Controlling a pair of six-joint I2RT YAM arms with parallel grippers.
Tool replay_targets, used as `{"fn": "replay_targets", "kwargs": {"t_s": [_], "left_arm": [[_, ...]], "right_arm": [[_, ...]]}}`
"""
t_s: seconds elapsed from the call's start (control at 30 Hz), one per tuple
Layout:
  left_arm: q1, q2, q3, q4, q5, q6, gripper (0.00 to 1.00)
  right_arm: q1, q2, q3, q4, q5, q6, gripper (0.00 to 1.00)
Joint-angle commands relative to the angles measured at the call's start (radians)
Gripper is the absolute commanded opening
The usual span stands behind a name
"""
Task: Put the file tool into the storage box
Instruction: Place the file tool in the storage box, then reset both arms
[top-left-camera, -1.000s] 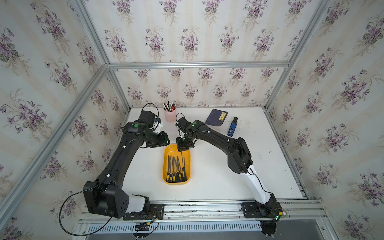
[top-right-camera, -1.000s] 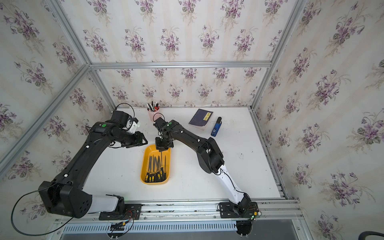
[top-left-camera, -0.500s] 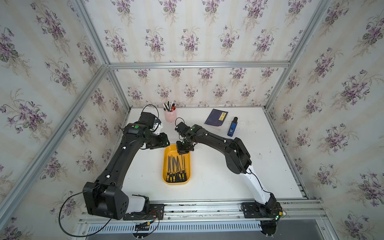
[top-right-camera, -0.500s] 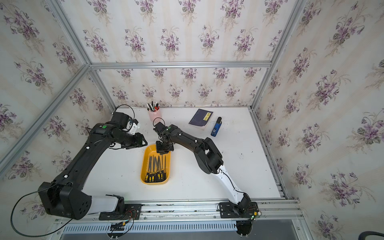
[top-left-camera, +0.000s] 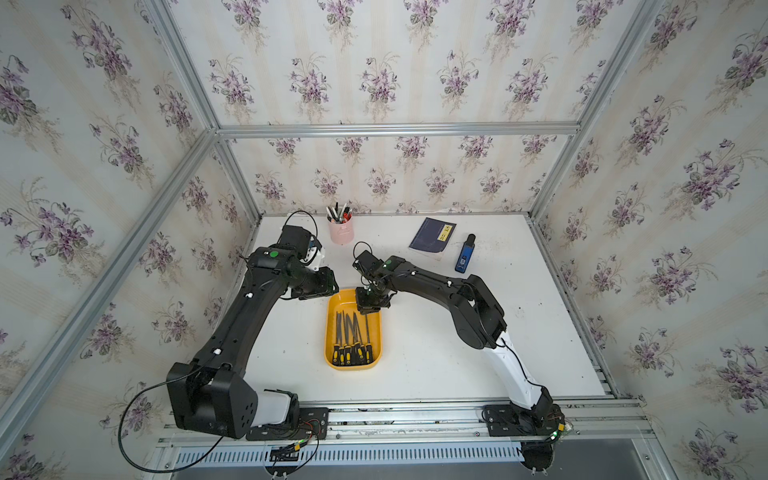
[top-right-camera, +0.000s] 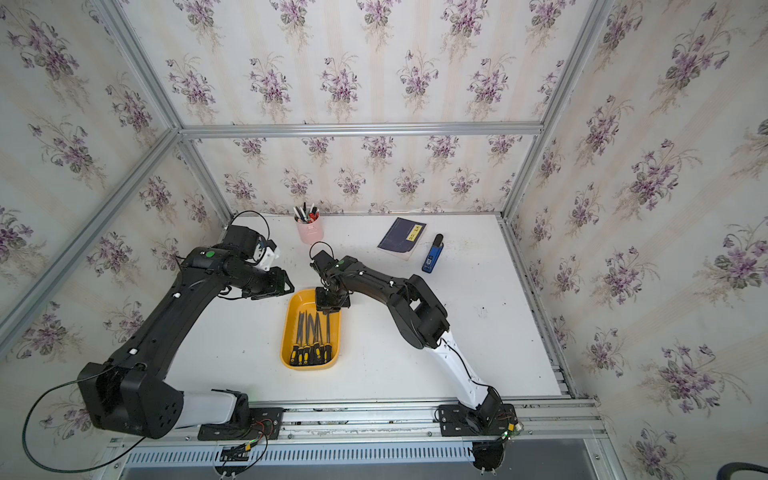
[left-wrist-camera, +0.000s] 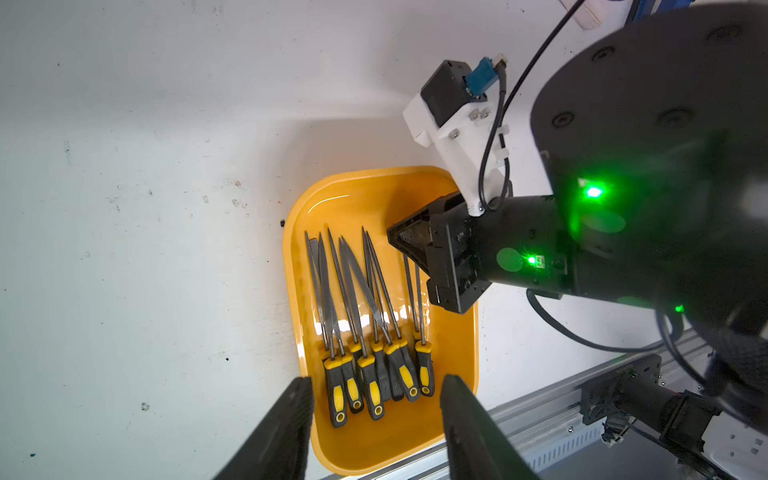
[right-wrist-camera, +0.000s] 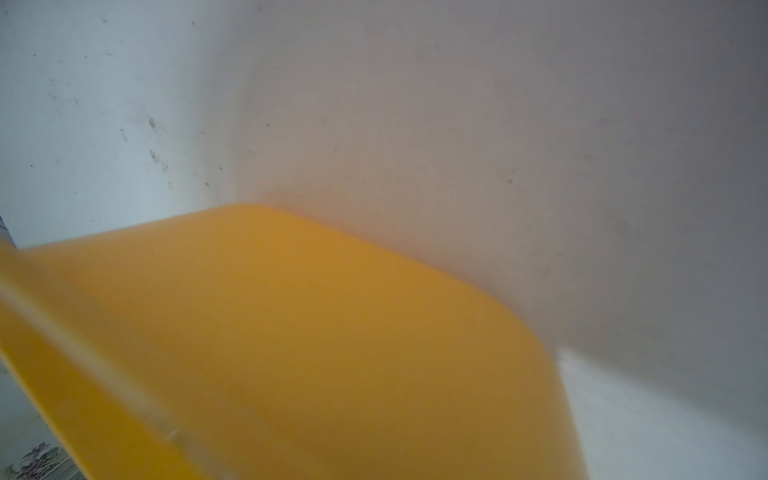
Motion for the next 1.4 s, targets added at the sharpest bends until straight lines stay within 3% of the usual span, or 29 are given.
{"fn": "replay_targets", "kwargs": {"t_s": [0.0, 0.27, 0.73, 1.2, 1.37], "left_arm": [[0.001, 0.009, 0.009, -0.004, -0.006, 0.005, 0.54], [0.001, 0.008, 0.007, -0.003, -0.007, 0.005, 0.55], [0.001, 0.011, 0.007, 0.0, -0.004, 0.001, 0.54], [0.001, 0.007, 0.016, -0.006, 0.004, -0.001, 0.54], [0.001, -0.011, 0.02, 0.013, 0.048, -0.012, 0.54]], "right_arm": [[0.004, 0.001, -0.004, 0.017, -0.003, 0.01, 0.0], [0.005, -0.015, -0.004, 0.007, 0.009, 0.006, 0.0], [0.007, -0.026, -0.004, 0.004, 0.006, 0.0, 0.2], [-0.007, -0.101, 0.002, 0.011, 0.05, 0.009, 0.25], [-0.01, -0.143, 0.031, 0.014, 0.053, 0.005, 0.32]]}}
